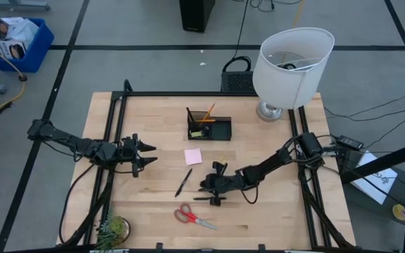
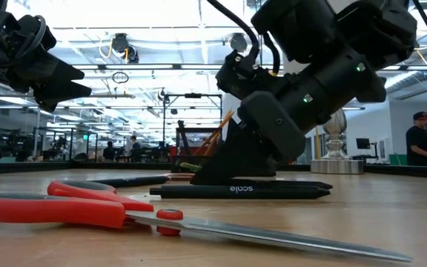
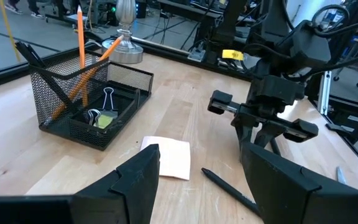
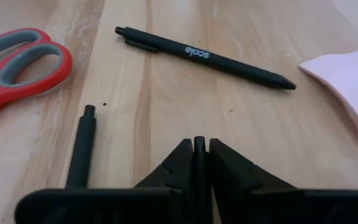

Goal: Pick and place office supplies into organizer
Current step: Put the black pen into the desk organizer

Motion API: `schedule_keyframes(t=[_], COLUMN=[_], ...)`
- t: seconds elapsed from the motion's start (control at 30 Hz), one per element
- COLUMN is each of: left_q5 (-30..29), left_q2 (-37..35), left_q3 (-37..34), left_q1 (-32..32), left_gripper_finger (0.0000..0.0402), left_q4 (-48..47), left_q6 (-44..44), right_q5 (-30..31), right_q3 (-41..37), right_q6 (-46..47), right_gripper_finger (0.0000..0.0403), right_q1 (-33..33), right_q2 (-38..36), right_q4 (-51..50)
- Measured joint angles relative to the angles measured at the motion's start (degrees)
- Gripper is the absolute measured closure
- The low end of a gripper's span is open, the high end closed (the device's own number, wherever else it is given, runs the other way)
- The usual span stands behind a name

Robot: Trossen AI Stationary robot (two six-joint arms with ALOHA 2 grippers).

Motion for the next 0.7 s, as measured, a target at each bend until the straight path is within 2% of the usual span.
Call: schedule_keyframes(t=[0.27,0.47,0.7], left_q5=[-0.02,-0.02,-0.07], left_q2=[0.0,0.0,0.0], left_q3=[0.0,0.0,0.02], left_q1=[0.01,0.0,0.02], left_gripper_finger=[0.0172,0.0172,0.0172], left_q4=[0.0,0.0,-0.01], left_q6=[0.02,0.02,0.02], right_q5=[0.23,0.23,0.31], right_q3=[-0.02,-0.02,0.04], right_q6=[-1.7,-4.47,-8.82], right_gripper_finger=[0.0376,0.0367,0.0374], right_q1=[-2.01,-3.9,-6.43], right_q2=[0.04,-0.06,-3.52], right_q4=[2.13,7.03,8.63])
